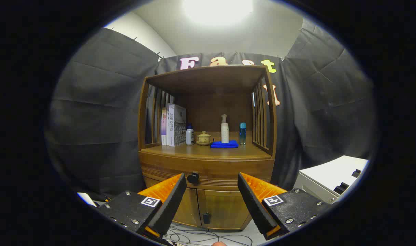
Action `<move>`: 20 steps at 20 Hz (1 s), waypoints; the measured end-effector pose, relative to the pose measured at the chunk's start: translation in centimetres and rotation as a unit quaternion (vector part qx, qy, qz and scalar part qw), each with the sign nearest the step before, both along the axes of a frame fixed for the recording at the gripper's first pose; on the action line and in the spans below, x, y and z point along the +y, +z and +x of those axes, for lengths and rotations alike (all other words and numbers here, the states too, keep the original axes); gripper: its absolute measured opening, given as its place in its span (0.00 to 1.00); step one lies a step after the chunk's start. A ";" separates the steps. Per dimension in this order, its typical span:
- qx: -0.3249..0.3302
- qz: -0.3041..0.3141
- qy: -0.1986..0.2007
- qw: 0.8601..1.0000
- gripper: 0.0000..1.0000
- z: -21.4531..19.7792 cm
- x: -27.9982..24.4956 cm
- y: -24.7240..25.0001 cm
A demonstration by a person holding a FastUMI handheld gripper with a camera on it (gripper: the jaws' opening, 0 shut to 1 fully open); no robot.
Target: Pull open the drawer, take out the items inside it, and place them on the countertop above the cabinet.
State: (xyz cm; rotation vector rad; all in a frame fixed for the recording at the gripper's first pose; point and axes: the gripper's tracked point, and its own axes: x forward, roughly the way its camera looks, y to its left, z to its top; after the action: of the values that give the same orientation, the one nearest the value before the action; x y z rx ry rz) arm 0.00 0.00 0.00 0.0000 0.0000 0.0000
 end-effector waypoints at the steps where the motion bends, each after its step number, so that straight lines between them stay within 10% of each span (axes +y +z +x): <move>1: -0.001 0.002 -0.001 1.000 0.94 -0.3 -0.1 -0.2; 20: 0.012 0.015 -0.009 1.000 0.94 1.6 -1.1 -2.6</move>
State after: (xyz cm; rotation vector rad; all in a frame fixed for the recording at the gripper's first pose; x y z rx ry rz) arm 1.64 -1.08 -2.60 0.0291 0.0249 -0.0190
